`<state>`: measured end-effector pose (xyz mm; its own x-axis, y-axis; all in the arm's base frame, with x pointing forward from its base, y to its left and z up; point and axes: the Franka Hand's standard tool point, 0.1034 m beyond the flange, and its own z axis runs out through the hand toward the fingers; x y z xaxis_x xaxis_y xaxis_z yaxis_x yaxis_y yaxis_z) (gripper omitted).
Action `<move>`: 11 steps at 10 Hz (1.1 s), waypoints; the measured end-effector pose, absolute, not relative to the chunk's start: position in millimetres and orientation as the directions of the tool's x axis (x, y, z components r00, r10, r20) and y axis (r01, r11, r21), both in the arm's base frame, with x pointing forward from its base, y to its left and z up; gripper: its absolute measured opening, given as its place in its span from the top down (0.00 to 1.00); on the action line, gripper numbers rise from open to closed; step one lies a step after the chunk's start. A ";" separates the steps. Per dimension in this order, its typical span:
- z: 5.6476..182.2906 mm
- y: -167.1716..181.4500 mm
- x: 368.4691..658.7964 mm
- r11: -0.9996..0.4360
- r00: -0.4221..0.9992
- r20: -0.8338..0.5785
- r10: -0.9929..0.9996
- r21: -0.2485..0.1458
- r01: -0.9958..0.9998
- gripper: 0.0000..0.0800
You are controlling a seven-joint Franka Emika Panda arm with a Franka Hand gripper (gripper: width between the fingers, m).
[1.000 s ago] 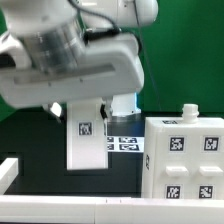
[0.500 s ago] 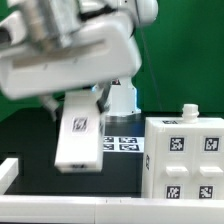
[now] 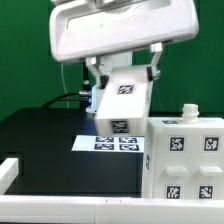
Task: Assemble cabinet
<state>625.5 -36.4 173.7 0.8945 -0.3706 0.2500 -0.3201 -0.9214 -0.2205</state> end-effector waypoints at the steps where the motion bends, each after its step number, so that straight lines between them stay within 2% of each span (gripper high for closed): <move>1: 178.1 -38.4 632.2 -0.925 0.870 0.325 -0.371 -0.208 -0.317 0.30; 2: 179.6 -35.3 633.0 -0.924 0.845 0.379 -0.379 -0.199 -0.325 0.30; 3: 195.7 -11.4 638.4 -0.917 0.796 0.456 -0.399 -0.209 -0.340 0.30; 4: 204.2 11.9 636.8 -0.923 0.770 0.507 -0.386 -0.217 -0.319 0.30; 5: 206.7 27.7 634.8 -0.917 0.755 0.520 -0.400 -0.233 -0.325 0.30; 6: 206.9 38.6 634.6 -0.921 0.746 0.539 -0.390 -0.232 -0.313 0.30; 9: 204.8 35.7 633.7 -0.921 0.751 0.533 -0.390 -0.229 -0.316 0.30; 11: 203.7 59.5 627.0 -0.906 0.745 0.516 -0.423 -0.261 -0.333 0.30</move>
Offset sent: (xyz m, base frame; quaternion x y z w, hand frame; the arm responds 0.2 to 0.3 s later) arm -0.0025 0.0357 0.0449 -0.0925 0.2158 -0.0466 0.9709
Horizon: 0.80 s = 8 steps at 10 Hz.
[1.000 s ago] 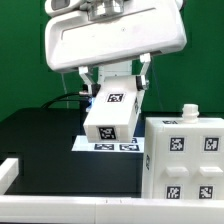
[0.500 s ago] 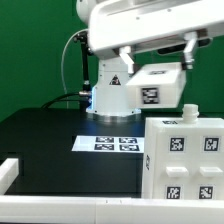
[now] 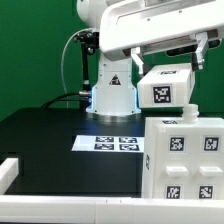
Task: Assemble cabinet
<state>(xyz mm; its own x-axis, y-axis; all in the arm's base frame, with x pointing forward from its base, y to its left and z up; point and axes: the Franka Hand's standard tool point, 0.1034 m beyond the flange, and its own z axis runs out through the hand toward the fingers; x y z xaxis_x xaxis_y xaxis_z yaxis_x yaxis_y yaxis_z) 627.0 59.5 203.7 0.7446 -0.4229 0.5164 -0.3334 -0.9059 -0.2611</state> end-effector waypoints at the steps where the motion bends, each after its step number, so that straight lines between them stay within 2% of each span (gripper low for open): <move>1: 200.8 68.3 621.9 -0.914 0.755 0.517 -0.404 -0.250 -0.318 0.30; 4: 186.0 79.3 614.9 -0.925 0.766 0.520 -0.379 -0.231 -0.301 0.30; 8: 184.0 74.3 615.1 -0.928 0.747 0.550 -0.373 -0.224 -0.299 0.30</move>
Offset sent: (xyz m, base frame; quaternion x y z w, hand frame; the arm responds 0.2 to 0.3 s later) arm -0.0131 0.0042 -0.0150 -0.0394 0.0285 -0.0316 0.9983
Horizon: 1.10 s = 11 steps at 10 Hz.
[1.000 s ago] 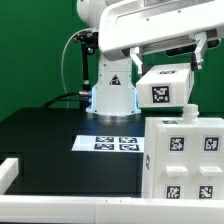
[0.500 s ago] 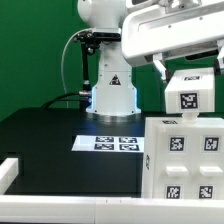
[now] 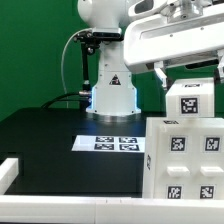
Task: Assemble cabinet
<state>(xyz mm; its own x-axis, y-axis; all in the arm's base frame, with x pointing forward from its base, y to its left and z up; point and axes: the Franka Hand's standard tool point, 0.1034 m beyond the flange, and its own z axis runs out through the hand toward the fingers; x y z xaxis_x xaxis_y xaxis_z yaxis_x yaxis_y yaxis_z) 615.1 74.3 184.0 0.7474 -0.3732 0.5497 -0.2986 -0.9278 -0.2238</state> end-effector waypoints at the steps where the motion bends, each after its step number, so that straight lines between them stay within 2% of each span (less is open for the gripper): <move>1: 183.5 73.2 616.3 -0.929 0.739 0.562 -0.371 -0.222 -0.297 0.30; 8: 183.6 73.6 621.0 -0.933 0.707 0.609 -0.359 -0.217 -0.287 0.30; 10: 185.3 89.7 607.0 -0.925 0.716 0.585 -0.381 -0.235 -0.300 0.30; 11: 185.0 93.1 602.9 -0.928 0.718 0.588 -0.372 -0.227 -0.295 0.30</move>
Offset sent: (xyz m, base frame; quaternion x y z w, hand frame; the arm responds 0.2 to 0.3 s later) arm -0.0019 0.0034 -0.0178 -0.0186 0.0062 -0.0022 0.9998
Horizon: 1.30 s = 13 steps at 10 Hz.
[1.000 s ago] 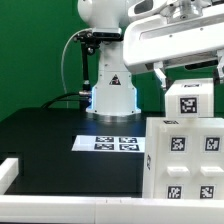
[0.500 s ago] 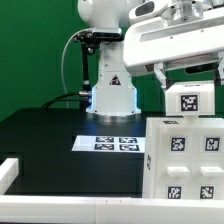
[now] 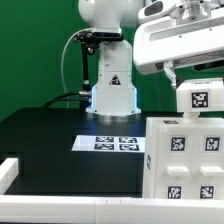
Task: Assemble cabinet
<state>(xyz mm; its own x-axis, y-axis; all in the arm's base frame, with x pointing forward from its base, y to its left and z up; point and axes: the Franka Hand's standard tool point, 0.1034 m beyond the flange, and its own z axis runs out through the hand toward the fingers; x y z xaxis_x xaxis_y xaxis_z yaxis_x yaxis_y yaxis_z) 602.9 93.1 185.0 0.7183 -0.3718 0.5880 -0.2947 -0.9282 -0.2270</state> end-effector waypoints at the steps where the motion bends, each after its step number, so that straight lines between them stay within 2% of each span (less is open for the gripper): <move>1: 184.3 94.4 601.0 -0.929 0.717 0.590 -0.371 -0.225 -0.295 0.30; 6: 169.9 64.7 600.8 -0.942 0.718 0.613 -0.330 -0.163 -0.294 0.30; 12: 167.5 69.8 603.9 -0.945 0.720 0.616 -0.320 -0.158 -0.285 0.30; 13: 167.2 69.7 603.7 -0.945 0.720 0.616 -0.320 -0.158 -0.285 0.21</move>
Offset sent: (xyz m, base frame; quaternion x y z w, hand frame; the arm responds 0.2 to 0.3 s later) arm 0.0018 -0.0279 -0.0122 -0.0048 0.0097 -0.0414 0.9991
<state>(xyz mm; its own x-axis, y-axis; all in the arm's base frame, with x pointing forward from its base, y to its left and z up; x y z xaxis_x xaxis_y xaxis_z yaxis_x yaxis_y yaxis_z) 603.7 69.7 167.2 0.7200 -0.3200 0.6158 -0.2848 -0.9454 -0.1582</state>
